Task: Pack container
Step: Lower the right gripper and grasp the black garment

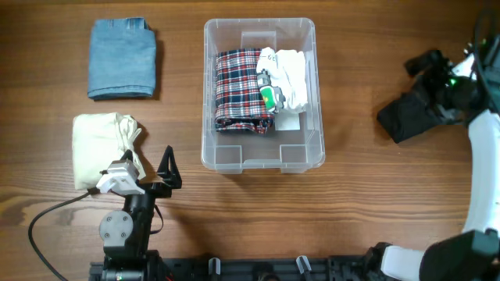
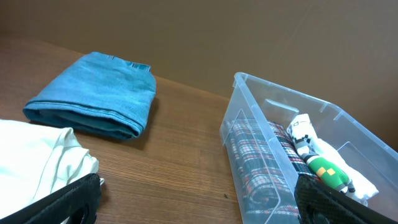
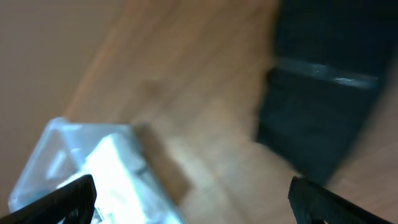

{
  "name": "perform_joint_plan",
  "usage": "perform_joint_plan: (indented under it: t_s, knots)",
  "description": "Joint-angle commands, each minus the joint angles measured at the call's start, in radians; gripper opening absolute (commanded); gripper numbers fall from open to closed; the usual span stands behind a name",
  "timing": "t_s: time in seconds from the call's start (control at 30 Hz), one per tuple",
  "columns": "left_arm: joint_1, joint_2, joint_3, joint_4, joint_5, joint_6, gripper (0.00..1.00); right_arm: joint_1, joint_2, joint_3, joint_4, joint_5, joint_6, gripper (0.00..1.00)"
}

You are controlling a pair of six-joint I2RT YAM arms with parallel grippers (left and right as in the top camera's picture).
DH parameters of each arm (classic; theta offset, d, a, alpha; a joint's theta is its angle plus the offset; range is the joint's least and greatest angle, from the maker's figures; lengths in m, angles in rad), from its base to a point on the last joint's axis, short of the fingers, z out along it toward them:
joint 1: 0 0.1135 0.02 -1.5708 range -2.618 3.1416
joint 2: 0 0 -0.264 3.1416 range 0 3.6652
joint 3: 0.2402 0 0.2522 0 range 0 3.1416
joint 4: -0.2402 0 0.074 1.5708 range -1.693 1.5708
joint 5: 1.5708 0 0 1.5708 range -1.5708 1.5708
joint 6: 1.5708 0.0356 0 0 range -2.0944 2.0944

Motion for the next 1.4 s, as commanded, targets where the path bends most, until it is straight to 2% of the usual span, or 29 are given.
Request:
perform_joint_plan:
  t_s: [0.0, 0.13, 0.33, 0.53, 0.63, 0.83, 1.0, 1.37]
  knots:
    - [0.007, 0.002, -0.004, -0.005, -0.006, 0.005, 1.00, -0.034, 0.023, -0.027, -0.006, 0.121, -0.126, 1.00]
    - [0.007, 0.002, -0.004, -0.005, -0.006, 0.005, 1.00, -0.077, 0.094, -0.056, 0.000, 0.074, -0.194, 1.00]
    - [0.007, 0.002, -0.004, -0.005, -0.006, 0.006, 1.00, -0.167, 0.208, -0.056, 0.026, -0.138, -0.252, 1.00]
    - [0.007, 0.002, -0.004, -0.005, -0.006, 0.005, 1.00, -0.254, 0.270, -0.071, 0.021, -0.247, -0.326, 1.00]
    - [0.007, 0.002, -0.004, -0.005, -0.006, 0.005, 1.00, -0.297, 0.291, -0.116, 0.076, -0.348, -0.337, 1.00]
    - [0.007, 0.002, -0.004, -0.005, -0.006, 0.005, 1.00, -0.336, 0.295, -0.204, 0.197, -0.370, -0.323, 1.00]
    - [0.007, 0.002, -0.004, -0.005, -0.006, 0.006, 1.00, -0.336, 0.295, -0.273, 0.314, -0.362, -0.207, 1.00]
    - [0.007, 0.002, -0.004, -0.005, -0.006, 0.006, 1.00, -0.336, 0.295, -0.370, 0.455, -0.362, -0.183, 1.00]
